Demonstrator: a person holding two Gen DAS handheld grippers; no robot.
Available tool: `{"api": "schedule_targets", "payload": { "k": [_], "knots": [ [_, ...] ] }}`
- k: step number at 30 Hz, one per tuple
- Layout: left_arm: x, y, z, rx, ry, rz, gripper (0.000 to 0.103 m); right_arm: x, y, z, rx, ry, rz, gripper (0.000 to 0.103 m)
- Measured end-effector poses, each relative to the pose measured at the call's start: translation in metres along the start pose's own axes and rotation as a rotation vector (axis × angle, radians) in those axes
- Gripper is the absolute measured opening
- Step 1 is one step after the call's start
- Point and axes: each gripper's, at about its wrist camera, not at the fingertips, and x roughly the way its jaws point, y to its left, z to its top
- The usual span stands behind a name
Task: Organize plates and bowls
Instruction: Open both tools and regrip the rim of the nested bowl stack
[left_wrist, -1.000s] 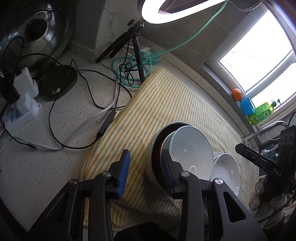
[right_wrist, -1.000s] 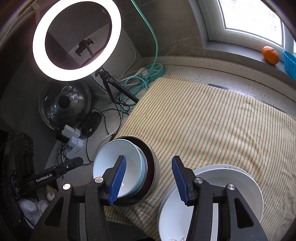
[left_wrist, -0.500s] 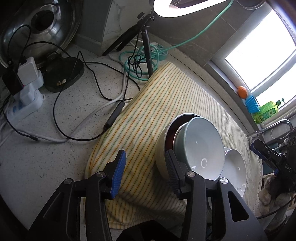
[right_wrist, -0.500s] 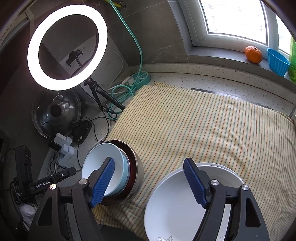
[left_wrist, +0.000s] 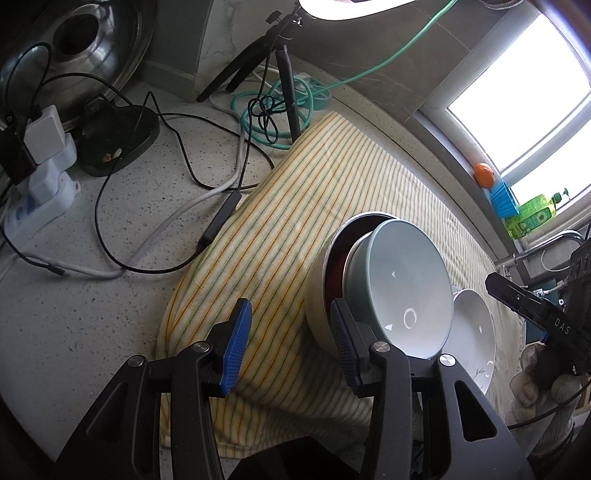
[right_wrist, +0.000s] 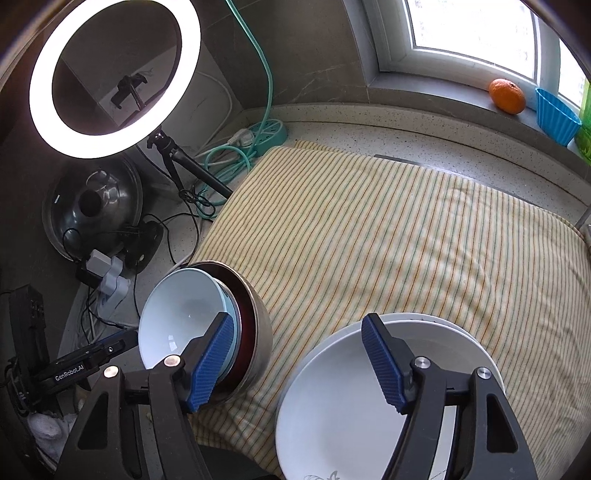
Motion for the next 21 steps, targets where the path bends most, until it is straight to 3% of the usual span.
{"api": "schedule_targets", "payload": {
  "k": [5,8,13,15,21],
  "knots": [
    [0.001,0.000,0.001,-0.006,-0.007,0.005,0.041,0.008,0.003,-0.001,-0.006,0.024,0.002,0.061],
    [0.004,-0.001,0.000,-0.004,-0.009,0.013,0.040,0.014,0.006,-0.002,-0.022,0.046,0.006,0.047],
    [0.008,-0.004,0.000,0.010,-0.004,0.016,0.025,0.022,0.009,-0.002,-0.038,0.069,0.007,0.032],
    [0.008,-0.006,0.001,0.016,-0.006,0.017,0.024,0.024,0.011,-0.002,-0.047,0.075,0.004,0.028],
    [0.011,-0.008,0.004,0.022,0.002,0.005,0.023,0.030,0.018,-0.002,-0.068,0.088,0.010,0.022]
  ]
}}
